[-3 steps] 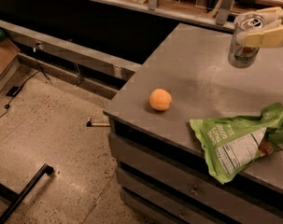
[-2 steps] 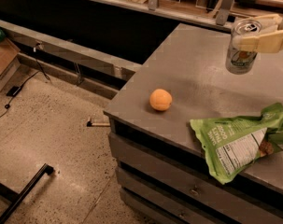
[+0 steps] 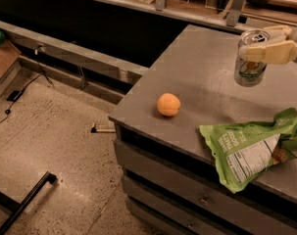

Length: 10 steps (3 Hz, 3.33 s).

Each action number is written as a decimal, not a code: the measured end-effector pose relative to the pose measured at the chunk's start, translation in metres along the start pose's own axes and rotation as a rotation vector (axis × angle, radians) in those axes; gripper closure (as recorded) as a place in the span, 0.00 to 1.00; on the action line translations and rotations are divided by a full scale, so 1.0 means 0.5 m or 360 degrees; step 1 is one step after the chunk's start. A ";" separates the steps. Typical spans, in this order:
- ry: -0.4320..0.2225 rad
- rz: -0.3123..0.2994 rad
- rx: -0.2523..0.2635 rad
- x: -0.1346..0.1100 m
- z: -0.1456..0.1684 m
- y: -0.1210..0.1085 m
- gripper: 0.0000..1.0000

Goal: Place 7up can upright

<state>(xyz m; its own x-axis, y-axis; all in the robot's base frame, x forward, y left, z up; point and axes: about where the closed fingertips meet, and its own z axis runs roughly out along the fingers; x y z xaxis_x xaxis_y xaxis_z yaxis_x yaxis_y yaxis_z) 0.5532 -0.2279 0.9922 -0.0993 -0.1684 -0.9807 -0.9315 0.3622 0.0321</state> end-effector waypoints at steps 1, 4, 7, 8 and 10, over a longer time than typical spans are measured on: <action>-0.0061 -0.0006 -0.0032 0.003 0.014 -0.011 1.00; -0.0222 0.0142 0.0028 0.050 0.028 -0.078 1.00; -0.0252 0.0242 0.0006 0.121 0.030 -0.117 0.36; -0.0260 0.0256 0.0015 0.131 0.026 -0.123 0.13; -0.0321 0.0226 0.0031 0.099 -0.012 -0.119 0.00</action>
Offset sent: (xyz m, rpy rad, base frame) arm 0.0345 -0.0050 -0.0074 0.1363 -0.0081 -0.0160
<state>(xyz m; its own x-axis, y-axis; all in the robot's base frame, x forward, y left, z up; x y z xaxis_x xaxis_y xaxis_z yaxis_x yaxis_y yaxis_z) 0.6017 -0.2634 0.9431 -0.1548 0.0714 -0.9854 -0.9061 0.3872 0.1704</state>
